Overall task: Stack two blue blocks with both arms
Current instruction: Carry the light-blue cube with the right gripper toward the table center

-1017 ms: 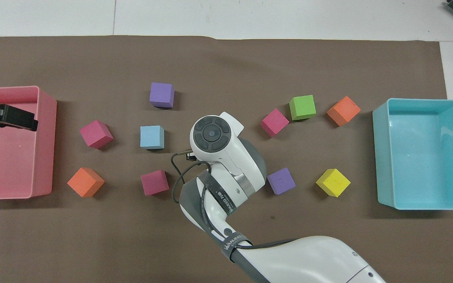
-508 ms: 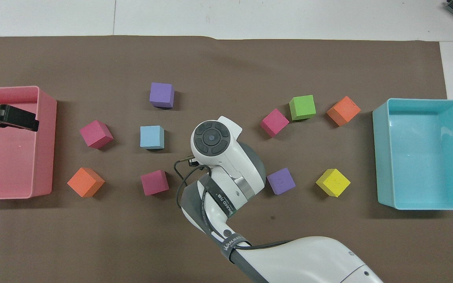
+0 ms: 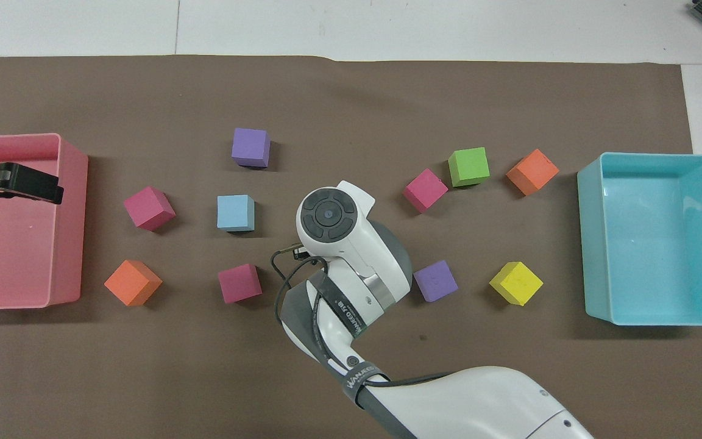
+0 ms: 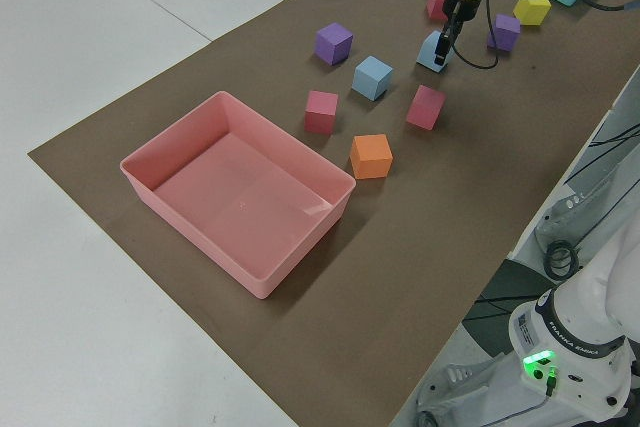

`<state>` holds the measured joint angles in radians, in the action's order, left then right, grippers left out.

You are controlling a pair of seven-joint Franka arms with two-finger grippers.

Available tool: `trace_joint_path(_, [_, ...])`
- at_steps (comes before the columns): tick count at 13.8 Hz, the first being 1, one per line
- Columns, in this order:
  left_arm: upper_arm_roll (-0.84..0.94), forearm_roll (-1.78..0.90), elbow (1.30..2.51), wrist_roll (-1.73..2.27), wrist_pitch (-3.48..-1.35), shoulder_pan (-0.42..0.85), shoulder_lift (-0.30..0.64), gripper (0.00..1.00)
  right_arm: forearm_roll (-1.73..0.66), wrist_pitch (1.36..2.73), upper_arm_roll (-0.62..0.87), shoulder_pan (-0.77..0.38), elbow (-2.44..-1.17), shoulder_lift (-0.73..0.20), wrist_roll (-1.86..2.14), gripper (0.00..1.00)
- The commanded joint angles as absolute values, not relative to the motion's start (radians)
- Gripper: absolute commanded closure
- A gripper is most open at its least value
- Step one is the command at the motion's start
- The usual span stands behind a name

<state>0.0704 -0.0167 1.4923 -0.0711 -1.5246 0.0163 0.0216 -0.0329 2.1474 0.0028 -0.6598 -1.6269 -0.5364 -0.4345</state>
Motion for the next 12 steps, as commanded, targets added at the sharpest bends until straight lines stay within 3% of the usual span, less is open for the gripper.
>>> trace_joint_path(1, [0.067, -0.008, 1.496, -0.074, -1.514, 0.020, 0.009, 0.00, -0.037, 2.158, 0.006, -0.650, -1.644, -0.520, -0.414, 0.00])
trace_joint_path(9, [0.067, -0.008, 1.496, -0.078, -1.516, 0.020, 0.009, 0.00, -0.058, 2.112, 0.000, -0.615, -1.638, -0.419, -0.472, 0.00])
trace_joint_path(12, [0.066, -0.006, 1.496, -0.074, -1.496, 0.015, 0.008, 0.00, -0.107, 2.097, 0.003, -0.546, -1.638, -0.376, -0.453, 0.00])
